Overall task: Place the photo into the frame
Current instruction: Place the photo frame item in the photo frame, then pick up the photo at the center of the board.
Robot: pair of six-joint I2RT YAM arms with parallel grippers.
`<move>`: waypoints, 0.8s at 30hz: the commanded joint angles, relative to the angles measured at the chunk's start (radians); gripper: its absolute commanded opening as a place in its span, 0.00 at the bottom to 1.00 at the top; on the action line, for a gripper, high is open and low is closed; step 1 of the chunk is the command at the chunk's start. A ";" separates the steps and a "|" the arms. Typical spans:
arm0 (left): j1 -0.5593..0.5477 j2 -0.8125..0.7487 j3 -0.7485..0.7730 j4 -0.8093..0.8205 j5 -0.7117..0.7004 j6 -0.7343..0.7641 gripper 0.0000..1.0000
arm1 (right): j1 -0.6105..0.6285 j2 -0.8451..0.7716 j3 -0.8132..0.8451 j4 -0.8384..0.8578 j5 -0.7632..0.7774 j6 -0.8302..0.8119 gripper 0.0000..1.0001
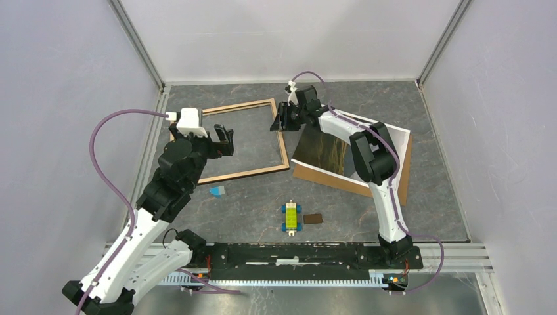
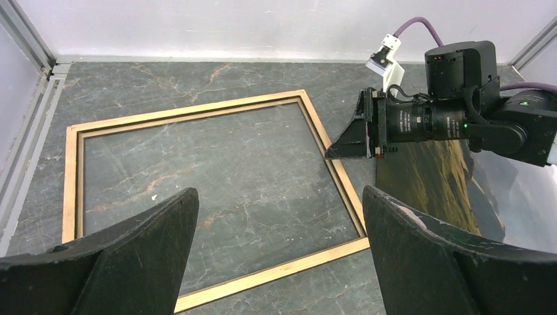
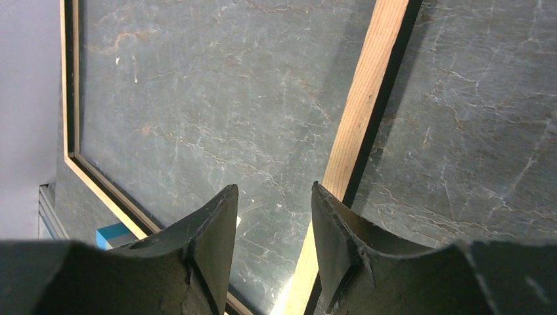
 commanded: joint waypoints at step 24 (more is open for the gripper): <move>0.009 0.361 0.140 -0.062 0.441 -0.164 1.00 | -0.151 -0.802 -0.673 -0.200 0.504 -0.423 0.73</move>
